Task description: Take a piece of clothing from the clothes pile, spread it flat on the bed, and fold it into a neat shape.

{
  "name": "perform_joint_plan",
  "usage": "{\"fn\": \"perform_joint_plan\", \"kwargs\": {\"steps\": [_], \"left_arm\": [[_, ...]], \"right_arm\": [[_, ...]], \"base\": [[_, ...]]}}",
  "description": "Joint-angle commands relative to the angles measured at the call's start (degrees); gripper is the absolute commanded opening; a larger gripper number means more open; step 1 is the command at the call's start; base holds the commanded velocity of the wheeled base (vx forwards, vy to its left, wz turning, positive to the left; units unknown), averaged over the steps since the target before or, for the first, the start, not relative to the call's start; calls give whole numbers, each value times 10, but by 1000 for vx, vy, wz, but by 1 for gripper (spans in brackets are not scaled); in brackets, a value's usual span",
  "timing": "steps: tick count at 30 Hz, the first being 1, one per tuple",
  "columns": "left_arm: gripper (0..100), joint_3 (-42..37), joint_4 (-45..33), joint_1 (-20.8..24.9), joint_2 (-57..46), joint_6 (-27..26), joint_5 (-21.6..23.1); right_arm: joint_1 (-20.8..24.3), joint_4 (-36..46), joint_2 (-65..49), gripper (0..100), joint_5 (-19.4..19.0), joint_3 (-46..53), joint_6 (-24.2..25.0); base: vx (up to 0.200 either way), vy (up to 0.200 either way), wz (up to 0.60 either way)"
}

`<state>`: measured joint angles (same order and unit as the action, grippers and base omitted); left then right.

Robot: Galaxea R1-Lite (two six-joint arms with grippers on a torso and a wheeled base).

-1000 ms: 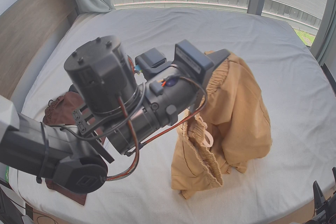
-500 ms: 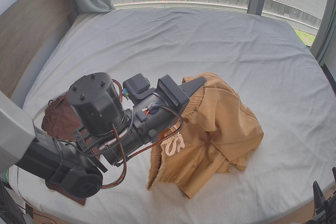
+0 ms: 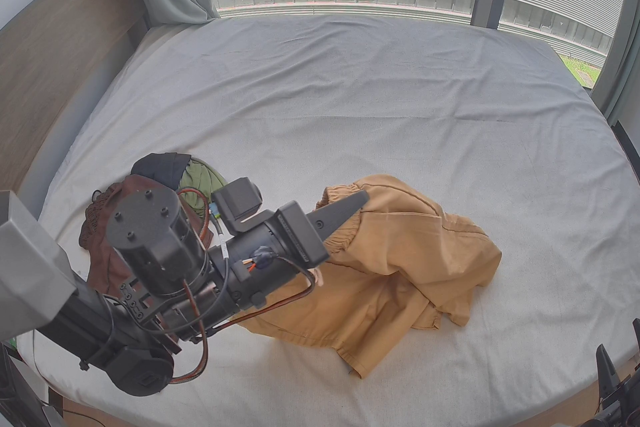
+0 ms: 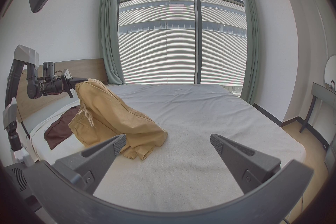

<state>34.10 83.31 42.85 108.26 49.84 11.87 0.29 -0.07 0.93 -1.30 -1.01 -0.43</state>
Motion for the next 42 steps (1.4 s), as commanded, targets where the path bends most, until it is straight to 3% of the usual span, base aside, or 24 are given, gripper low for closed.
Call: {"fn": "perform_joint_plan", "kwargs": {"steps": [1, 3, 10, 20, 29, 34, 42], "left_arm": [[0, -25, 14, -17, 0, -5, 3], [0, -28, 24, -23, 2, -12, 3], [0, -50, 55, -78, 27, -113, 9], [0, -69, 57, -94, 22, -144, 35], [0, -53, 56, -142, 21, -148, 49], [0, -61, 55, -216, 7, -146, 134], [0, -92, 55, -250, -1, -152, 156]], "right_arm": [[1, 0, -9, 100, 0, 10, 0], [0, 0, -9, 100, 0, 10, 0], [0, 0, -9, 100, 0, 10, 0], [0, 0, -9, 100, 0, 10, 0], [0, 0, -9, 100, 0, 10, 0], [0, 0, -9, 100, 0, 10, 0], [-1, 0, -9, 100, 0, 10, 0]], "base": [[0, 0, 0], [0, 0, 0], [0, 0, 0], [0, 0, 0], [0, 0, 0], [0, 0, 0], [0, 0, 0]]}}
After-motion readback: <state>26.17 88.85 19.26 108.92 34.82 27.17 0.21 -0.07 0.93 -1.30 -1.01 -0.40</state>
